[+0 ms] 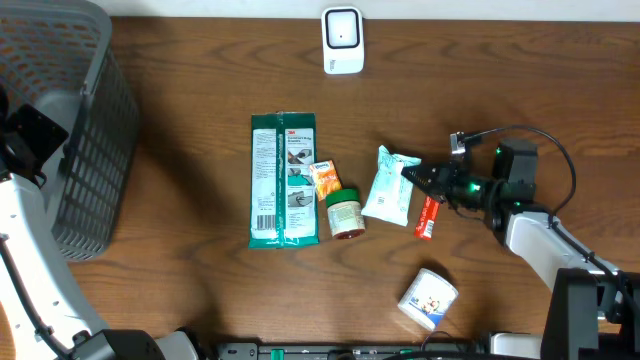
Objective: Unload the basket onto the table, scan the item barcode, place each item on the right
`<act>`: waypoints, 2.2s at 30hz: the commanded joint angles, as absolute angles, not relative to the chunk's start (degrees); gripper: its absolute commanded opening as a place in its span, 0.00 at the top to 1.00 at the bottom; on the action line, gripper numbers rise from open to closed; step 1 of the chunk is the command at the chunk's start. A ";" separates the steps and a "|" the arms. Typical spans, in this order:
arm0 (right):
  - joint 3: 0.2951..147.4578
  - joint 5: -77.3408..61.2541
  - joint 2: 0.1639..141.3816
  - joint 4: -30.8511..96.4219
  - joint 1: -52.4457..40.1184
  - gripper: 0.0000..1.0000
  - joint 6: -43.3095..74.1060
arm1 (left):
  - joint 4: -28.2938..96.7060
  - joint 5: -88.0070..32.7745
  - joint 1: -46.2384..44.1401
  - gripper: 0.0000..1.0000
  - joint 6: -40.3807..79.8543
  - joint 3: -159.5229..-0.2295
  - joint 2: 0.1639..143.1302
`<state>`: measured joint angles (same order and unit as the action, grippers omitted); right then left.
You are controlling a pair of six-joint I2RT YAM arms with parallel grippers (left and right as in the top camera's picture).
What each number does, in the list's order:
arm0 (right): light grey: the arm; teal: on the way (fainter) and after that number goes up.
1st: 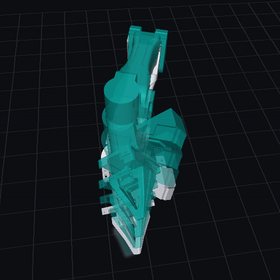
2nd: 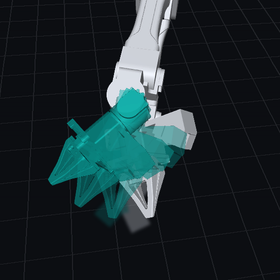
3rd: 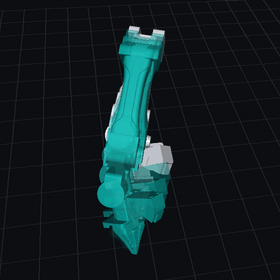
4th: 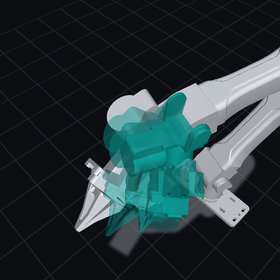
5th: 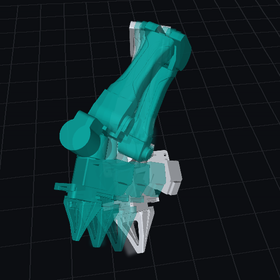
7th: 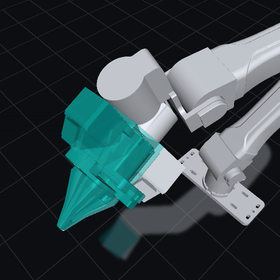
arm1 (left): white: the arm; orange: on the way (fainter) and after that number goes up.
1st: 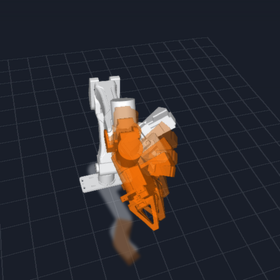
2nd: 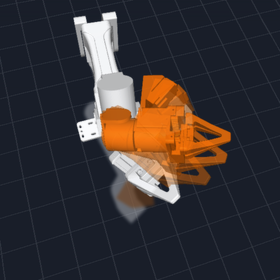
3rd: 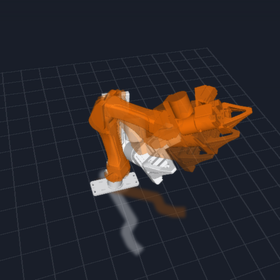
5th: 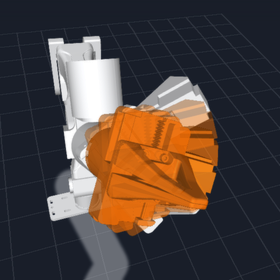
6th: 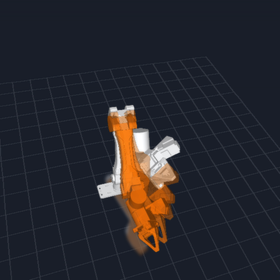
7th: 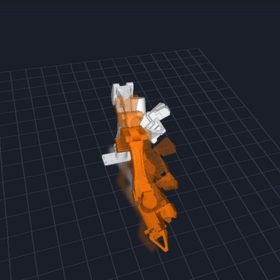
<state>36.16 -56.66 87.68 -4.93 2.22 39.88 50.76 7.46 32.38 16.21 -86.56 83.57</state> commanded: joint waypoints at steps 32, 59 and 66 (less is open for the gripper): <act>74.52 -19.09 86.46 50.63 -9.98 0.99 17.91 | 50.81 7.79 32.56 0.07 15.46 -87.33 84.03; 77.28 -24.49 86.48 54.26 -8.82 0.99 13.17 | 50.81 7.79 32.56 0.07 15.46 -87.33 84.01; 77.28 -24.49 86.48 53.76 -8.82 0.99 11.25 | 50.81 7.79 32.56 0.07 15.46 -87.33 84.03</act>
<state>76.03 -23.20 87.68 54.11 -9.54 13.58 50.78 7.46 32.38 16.21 -86.56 83.59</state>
